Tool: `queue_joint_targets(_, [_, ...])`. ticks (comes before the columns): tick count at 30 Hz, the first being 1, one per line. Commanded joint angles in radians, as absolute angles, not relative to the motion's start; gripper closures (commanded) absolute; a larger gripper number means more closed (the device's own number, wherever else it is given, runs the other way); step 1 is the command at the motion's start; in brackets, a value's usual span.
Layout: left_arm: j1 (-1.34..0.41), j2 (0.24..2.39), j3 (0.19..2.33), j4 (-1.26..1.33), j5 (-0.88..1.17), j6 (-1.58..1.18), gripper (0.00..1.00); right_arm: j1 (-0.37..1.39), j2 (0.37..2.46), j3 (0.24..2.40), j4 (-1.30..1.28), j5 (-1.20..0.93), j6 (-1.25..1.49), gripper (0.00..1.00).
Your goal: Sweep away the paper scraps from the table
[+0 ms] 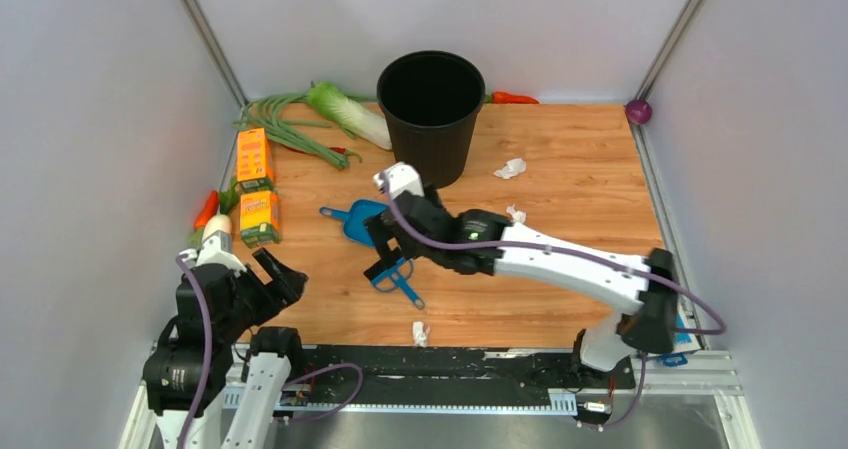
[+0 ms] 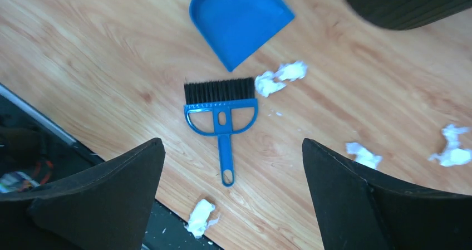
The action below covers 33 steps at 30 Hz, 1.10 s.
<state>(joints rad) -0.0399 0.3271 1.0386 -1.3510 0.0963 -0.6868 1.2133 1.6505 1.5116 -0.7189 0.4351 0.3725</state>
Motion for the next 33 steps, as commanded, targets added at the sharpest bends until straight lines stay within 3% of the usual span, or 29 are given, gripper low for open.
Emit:
queue_joint_targets(1, [-0.044, 0.390, 1.026, -1.539, 0.018, -0.670, 0.00, 1.183, 1.426, 1.429, -0.746, 0.476, 0.373, 0.00])
queue_joint_targets(3, [-0.043, 0.394, 1.019, -1.514, 0.057, -0.667, 0.00, 1.128, 1.318, 1.315, -0.723, 0.494, 0.504, 0.00])
queue_joint_targets(6, [-0.044, 0.330, 1.005, -1.418, 0.084, -0.704, 0.00, 0.900, 1.148, 1.073, -0.565, 0.144, 0.598, 0.00])
queue_joint_targets(8, [-0.044, 0.285, 0.988, -1.344, 0.066, -0.751, 0.00, 0.829, 1.080, 0.953, -0.496, 0.051, 0.635, 0.00])
queue_joint_targets(11, [-0.044, 0.185, 0.918, -1.278, -0.026, -0.984, 0.00, 0.828, 1.124, 0.983, -0.547, 0.049, 0.543, 0.00])
queue_joint_targets(15, [-0.044, -0.044, 0.774, -1.097, 0.055, -1.187, 0.00, 0.828, 1.227, 1.075, -0.634, 0.055, 0.456, 0.00])
queue_joint_targets(18, [-0.057, -0.007, 0.750, -1.136, 0.023, -1.122, 0.13, 0.842, 1.333, 1.110, -0.650, 0.037, 0.405, 0.02])
queue_joint_targets(20, [-0.057, 0.222, 0.816, -1.227, 0.009, -0.948, 0.31, 0.888, 1.425, 1.152, -0.695, 0.076, 0.390, 0.05])
queue_joint_targets(22, [-0.058, 0.465, 0.959, -1.349, 0.003, -0.750, 0.40, 0.949, 1.509, 1.201, -0.725, 0.078, 0.388, 0.06])
queue_joint_targets(24, [-0.058, 0.611, 1.084, -1.461, -0.208, -0.648, 0.40, 1.000, 1.583, 1.218, -0.721, 0.078, 0.411, 0.07])
queue_joint_targets(26, [-0.058, 0.658, 1.164, -1.465, -0.261, -0.567, 0.33, 1.050, 1.649, 1.236, -0.707, 0.083, 0.429, 0.07])
queue_joint_targets(28, [-0.074, 0.657, 1.190, -1.413, -0.185, -0.548, 0.25, 1.097, 1.713, 1.261, -0.696, 0.092, 0.445, 0.08])
queue_joint_targets(29, [-0.072, 0.658, 1.186, -1.392, -0.160, -0.552, 0.16, 1.113, 1.745, 1.270, -0.689, 0.087, 0.455, 0.08])
queue_joint_targets(33, [-0.072, 0.641, 1.117, -1.362, -0.080, -0.565, 0.15, 1.149, 1.833, 1.292, -0.655, 0.054, 0.503, 0.11])
